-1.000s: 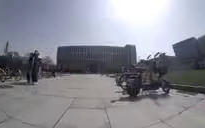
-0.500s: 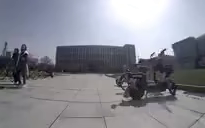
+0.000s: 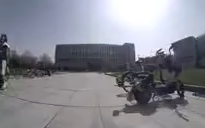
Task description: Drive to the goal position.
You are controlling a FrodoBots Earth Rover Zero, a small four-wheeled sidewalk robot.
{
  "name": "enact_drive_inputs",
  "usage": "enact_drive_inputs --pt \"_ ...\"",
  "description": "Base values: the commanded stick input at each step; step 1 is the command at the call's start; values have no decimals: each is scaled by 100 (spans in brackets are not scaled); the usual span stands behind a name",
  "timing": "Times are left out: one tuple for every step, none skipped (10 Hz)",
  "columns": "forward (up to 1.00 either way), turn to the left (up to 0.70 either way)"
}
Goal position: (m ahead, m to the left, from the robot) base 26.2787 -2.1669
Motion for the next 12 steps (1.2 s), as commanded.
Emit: enact_drive_inputs --pt "70 9" --pt "70 12" --pt "70 15" --pt "70 18" --pt "70 21" --pt "70 24" --pt "70 27" --pt "70 30" --pt "70 33" --pt "70 33" --pt "70 24" --pt "70 15"
